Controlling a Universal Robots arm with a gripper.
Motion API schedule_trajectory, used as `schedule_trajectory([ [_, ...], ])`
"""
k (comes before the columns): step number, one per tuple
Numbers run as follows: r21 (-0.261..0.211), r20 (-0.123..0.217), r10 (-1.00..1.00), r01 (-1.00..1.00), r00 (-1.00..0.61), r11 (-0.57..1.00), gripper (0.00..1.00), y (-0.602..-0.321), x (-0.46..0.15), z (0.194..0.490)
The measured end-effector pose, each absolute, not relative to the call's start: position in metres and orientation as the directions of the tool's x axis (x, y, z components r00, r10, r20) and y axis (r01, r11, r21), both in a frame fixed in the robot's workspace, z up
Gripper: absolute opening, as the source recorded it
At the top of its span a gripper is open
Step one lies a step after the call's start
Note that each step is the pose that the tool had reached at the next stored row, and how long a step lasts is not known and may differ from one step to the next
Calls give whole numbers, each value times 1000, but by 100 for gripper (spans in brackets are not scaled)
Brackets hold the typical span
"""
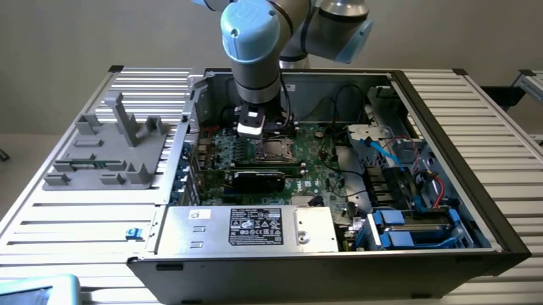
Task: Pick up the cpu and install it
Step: 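Install the first cpu locking lever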
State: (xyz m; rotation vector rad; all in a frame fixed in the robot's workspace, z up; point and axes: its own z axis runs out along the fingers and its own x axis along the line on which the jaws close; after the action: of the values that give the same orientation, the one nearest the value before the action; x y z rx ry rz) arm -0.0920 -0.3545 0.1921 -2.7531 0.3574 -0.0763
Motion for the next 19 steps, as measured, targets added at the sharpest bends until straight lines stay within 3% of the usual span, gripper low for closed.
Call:
schedule_trajectory([
  [19, -354, 9, -268, -248, 963, -902, 12, -355, -88, 192],
])
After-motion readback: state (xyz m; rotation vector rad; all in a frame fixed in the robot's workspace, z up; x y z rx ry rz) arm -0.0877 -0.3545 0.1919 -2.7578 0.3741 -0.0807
